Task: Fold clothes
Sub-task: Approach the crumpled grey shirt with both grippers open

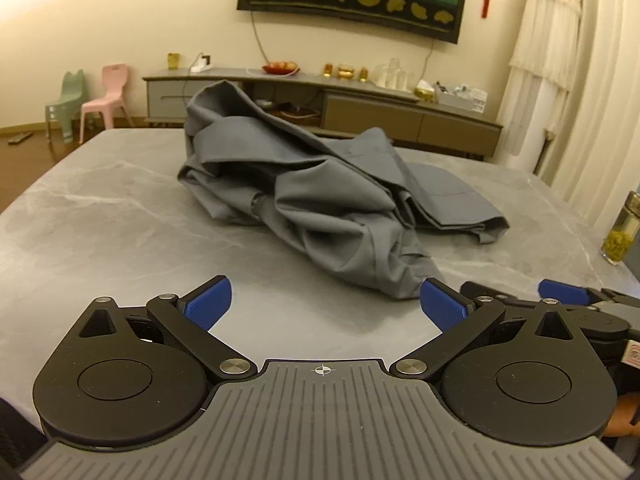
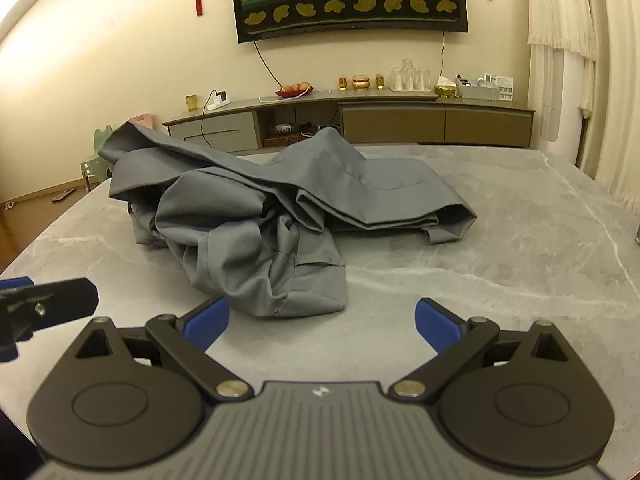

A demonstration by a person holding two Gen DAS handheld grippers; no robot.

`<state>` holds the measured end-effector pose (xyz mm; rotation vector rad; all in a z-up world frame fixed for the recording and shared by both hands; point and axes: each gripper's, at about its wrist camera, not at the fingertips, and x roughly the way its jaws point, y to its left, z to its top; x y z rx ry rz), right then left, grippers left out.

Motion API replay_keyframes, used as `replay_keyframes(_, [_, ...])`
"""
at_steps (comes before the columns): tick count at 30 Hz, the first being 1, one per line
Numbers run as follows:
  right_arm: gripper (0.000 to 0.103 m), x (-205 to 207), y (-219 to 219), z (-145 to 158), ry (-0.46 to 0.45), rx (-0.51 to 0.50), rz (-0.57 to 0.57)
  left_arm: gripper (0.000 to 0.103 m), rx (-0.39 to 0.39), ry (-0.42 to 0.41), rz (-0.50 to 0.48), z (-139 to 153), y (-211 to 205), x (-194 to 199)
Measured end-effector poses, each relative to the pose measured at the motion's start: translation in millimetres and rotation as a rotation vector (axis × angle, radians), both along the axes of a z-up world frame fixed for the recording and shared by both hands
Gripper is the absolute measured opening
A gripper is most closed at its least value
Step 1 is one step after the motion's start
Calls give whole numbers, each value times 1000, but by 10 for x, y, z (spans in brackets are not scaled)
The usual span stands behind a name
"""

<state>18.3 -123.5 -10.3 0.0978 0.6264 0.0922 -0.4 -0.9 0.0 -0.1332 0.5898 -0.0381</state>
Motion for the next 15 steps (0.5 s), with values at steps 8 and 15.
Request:
replay_keyframes(8, [103,-22,25,12,-25,-38,-6,92,36,-20,26,-21,6,-72])
replay_keyframes(15, [103,-67,-23,-3,-47,-43,-15,92,92,-7,16,15,-100,-96])
